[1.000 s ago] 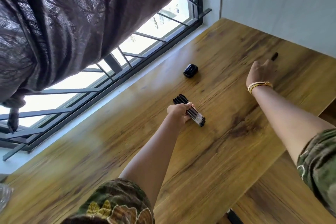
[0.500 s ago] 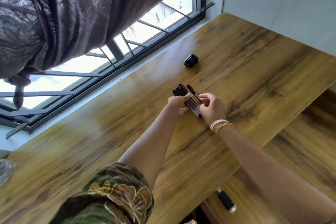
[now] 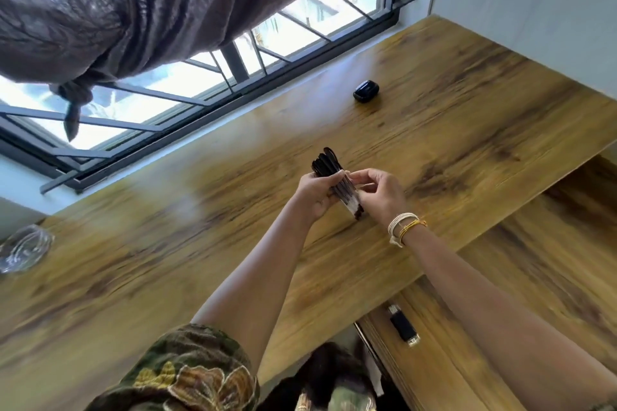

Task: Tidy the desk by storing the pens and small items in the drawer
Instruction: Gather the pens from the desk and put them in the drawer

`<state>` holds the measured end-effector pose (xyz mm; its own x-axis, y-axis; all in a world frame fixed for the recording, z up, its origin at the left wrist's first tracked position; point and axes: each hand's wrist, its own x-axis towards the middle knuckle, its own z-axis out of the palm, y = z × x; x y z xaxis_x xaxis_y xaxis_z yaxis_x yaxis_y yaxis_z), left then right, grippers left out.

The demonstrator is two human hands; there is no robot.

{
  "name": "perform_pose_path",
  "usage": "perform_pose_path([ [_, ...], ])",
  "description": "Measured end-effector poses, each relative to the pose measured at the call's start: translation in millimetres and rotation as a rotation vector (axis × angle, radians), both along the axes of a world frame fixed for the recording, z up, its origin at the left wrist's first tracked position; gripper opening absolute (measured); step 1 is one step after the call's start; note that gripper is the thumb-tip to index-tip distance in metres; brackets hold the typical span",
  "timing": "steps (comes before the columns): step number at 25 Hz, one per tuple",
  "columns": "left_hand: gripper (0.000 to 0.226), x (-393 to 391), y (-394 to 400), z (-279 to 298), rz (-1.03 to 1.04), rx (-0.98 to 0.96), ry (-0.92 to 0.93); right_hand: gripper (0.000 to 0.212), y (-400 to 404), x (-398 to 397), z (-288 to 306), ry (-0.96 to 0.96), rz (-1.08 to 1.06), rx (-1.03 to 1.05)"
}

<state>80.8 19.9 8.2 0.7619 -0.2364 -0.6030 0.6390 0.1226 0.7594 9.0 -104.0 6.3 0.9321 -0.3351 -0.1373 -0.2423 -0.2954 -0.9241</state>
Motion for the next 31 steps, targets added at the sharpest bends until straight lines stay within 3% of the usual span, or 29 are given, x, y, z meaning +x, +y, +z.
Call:
perform_pose_path([
  [6,0.008,-49,54,24,-0.067,-0.05,-0.055,0.035,44,-29,19,0.099,0.156,0.06],
  [13,0.033,-126,125,28,0.08,-0.039,0.004,0.035,118,-89,28,0.192,0.242,0.075],
  [17,0.014,-164,147,26,0.124,-0.007,0.026,0.034,143,-126,25,0.274,0.211,0.129],
  [20,0.002,-186,149,23,0.152,0.003,0.032,0.015,149,-147,24,0.254,0.168,0.179],
  [26,0.023,-224,134,26,0.171,-0.098,0.058,0.042,133,-181,32,0.215,0.263,0.026],
  [31,0.015,-260,103,30,0.193,-0.086,0.084,0.029,100,-212,34,0.214,0.223,0.017],
])
